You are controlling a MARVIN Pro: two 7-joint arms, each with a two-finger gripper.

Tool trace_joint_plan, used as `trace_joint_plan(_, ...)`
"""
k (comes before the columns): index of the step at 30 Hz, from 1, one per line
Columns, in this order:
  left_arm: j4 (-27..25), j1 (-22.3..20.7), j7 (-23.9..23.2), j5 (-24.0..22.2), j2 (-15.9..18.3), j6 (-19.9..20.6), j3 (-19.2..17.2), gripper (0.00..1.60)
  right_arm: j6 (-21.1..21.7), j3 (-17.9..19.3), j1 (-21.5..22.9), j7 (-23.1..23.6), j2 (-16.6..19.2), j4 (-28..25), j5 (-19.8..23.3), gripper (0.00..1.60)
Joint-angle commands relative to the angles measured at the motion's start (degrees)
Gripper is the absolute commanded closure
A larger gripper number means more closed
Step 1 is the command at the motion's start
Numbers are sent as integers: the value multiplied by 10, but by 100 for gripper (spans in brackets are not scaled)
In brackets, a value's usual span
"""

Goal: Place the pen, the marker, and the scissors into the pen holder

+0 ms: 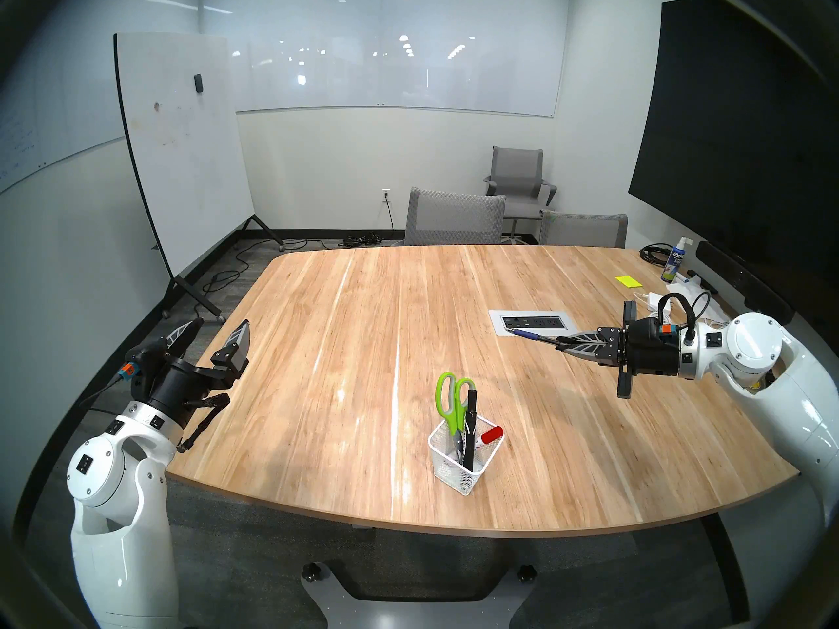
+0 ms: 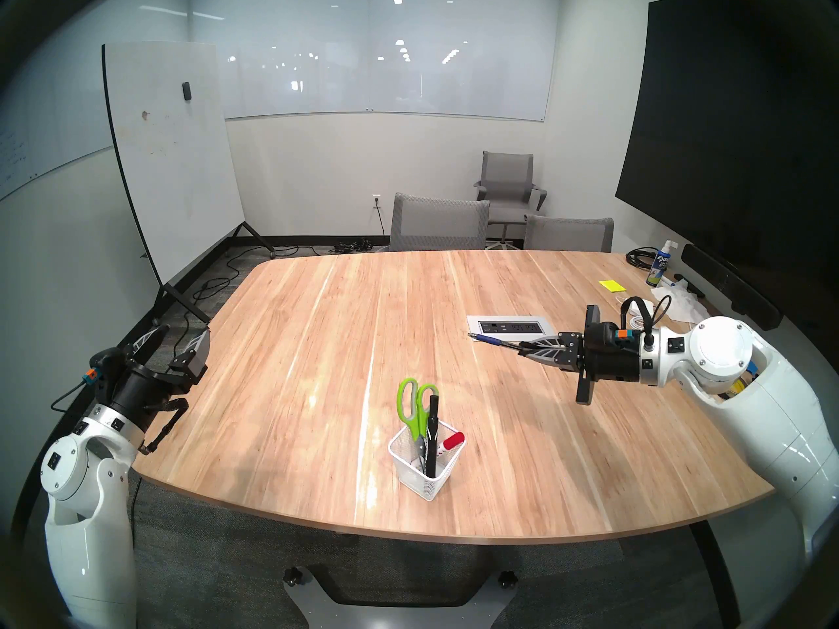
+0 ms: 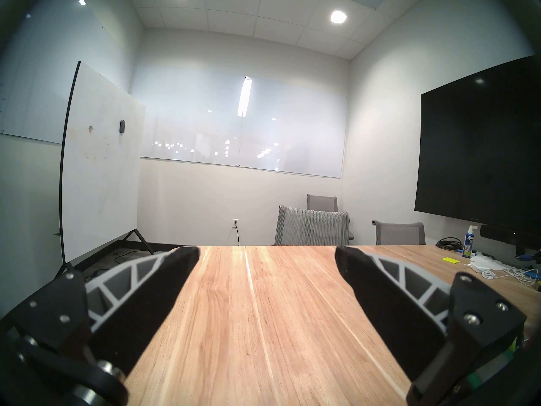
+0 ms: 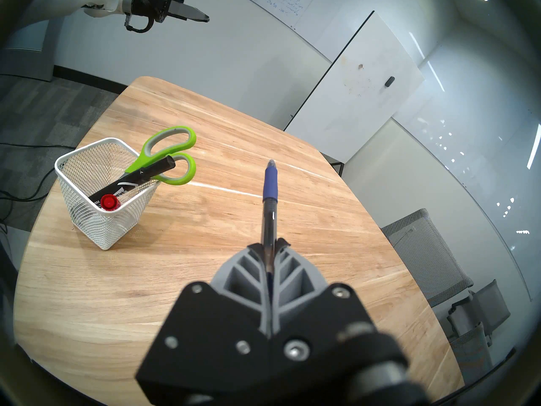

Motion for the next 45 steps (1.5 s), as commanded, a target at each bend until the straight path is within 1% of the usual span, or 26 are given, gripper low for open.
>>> trace_joint_plan(1,-13,-1,0,0,0,0,1,0,0,6,8,-1,2,-3,1,160)
trace_joint_plan(45,-13,-1,-1,1,-1,0,0,0,0,6,8,-1,2,-3,1,160)
